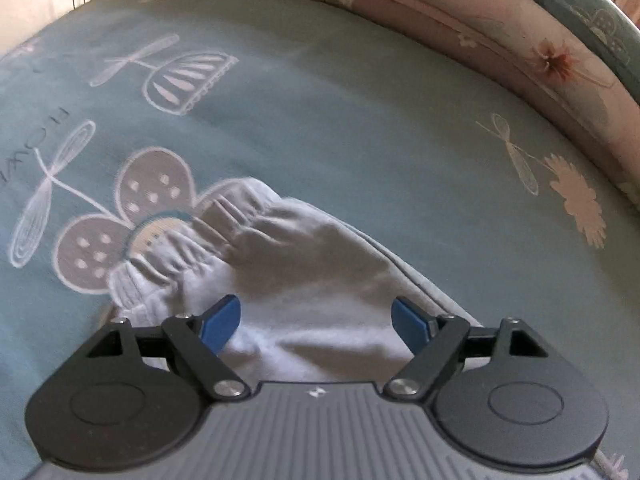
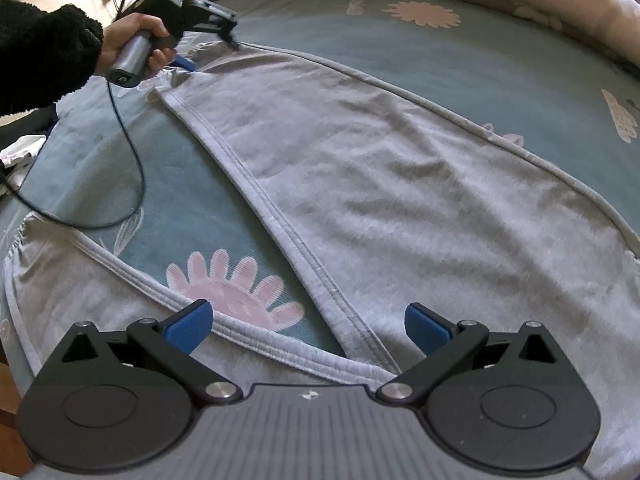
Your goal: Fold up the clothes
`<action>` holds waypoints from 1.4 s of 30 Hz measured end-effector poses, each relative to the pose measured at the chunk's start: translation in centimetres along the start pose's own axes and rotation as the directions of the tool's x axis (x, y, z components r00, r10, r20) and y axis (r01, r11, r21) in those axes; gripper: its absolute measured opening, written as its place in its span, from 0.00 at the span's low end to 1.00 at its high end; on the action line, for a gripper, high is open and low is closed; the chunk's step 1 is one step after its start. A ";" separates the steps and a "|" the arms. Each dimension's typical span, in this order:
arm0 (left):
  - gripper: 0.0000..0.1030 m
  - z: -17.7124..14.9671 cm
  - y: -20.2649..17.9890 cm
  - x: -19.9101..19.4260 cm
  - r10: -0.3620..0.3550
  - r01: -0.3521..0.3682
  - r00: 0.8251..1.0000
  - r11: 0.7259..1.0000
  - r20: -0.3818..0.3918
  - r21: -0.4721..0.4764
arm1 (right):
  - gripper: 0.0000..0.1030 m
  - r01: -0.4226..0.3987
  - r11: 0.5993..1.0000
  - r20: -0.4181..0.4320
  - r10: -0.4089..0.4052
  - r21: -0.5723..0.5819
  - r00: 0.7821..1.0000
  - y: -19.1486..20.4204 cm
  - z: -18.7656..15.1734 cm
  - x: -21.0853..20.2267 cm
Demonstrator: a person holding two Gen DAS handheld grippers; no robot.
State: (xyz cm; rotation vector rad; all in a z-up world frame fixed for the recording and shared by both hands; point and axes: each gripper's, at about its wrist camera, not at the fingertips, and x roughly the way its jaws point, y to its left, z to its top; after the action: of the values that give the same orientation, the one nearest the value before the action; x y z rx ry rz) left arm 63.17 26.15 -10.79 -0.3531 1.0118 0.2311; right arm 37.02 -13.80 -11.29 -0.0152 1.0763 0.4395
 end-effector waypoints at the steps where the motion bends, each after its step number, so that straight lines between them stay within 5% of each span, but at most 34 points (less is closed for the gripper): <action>1: 0.80 -0.2 -0.2 -0.7 -0.017 0.017 1.000 1.000 0.011 0.009 | 1.00 0.003 1.000 0.003 -0.003 0.007 1.000 -0.1 -0.1 -0.1; 5: 0.80 -1.9 -3.2 -2.7 -0.080 0.076 0.996 0.988 0.024 0.137 | 1.00 0.007 0.999 0.009 -0.007 0.037 1.000 -0.6 -0.3 -0.3; 9: 0.80 -5.1 -7.2 -4.3 -0.178 0.178 0.984 0.945 -0.026 0.275 | 1.00 0.016 0.999 0.023 -0.017 0.028 1.000 -0.4 -0.7 -1.1; 12: 0.80 -8.2 -10.2 -6.0 -0.231 0.239 0.971 0.887 -0.067 0.395 | 1.00 0.026 0.999 0.029 -0.026 0.019 0.999 -0.3 -1.3 -1.8; 18: 0.80 -14.5 -15.8 -10.1 -0.277 0.293 0.952 0.721 -0.127 0.628 | 1.00 0.058 0.998 0.042 -0.059 0.009 0.997 -1.1 -3.6 -4.2; 25: 0.80 -21.6 -21.9 -11.7 -0.320 0.396 0.916 0.623 -0.242 0.674 | 1.00 0.082 0.996 0.048 -0.085 0.046 0.995 -4.0 -6.5 -7.4; 28: 0.80 -25.0 -25.0 -12.0 -0.355 0.464 0.884 0.596 -0.304 0.655 | 1.00 0.101 0.994 0.047 -0.103 0.038 0.994 -5.7 -7.8 -9.1; 32: 0.80 -28.5 -29.3 -10.8 -0.372 0.519 0.855 0.586 -0.362 0.622 | 1.00 0.137 0.990 0.040 -0.138 0.026 0.990 -8.4 -9.6 -11.3; 36: 0.80 -30.6 -31.9 -9.4 -0.356 0.547 0.836 0.606 -0.418 0.577 | 1.00 0.169 0.985 0.033 -0.170 0.015 0.985 -11.6 -11.3 -13.2; 42: 0.82 -31.0 -33.3 -6.6 -0.313 0.514 0.846 0.691 -0.431 0.508 | 1.00 0.214 0.977 0.025 -0.214 0.027 0.976 -16.2 -13.0 -14.2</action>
State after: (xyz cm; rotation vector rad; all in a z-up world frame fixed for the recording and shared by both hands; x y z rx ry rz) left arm 47.07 -16.77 -14.01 -0.0129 1.2267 -0.5962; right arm 26.10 -36.29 -8.63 -0.1029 1.0403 0.2316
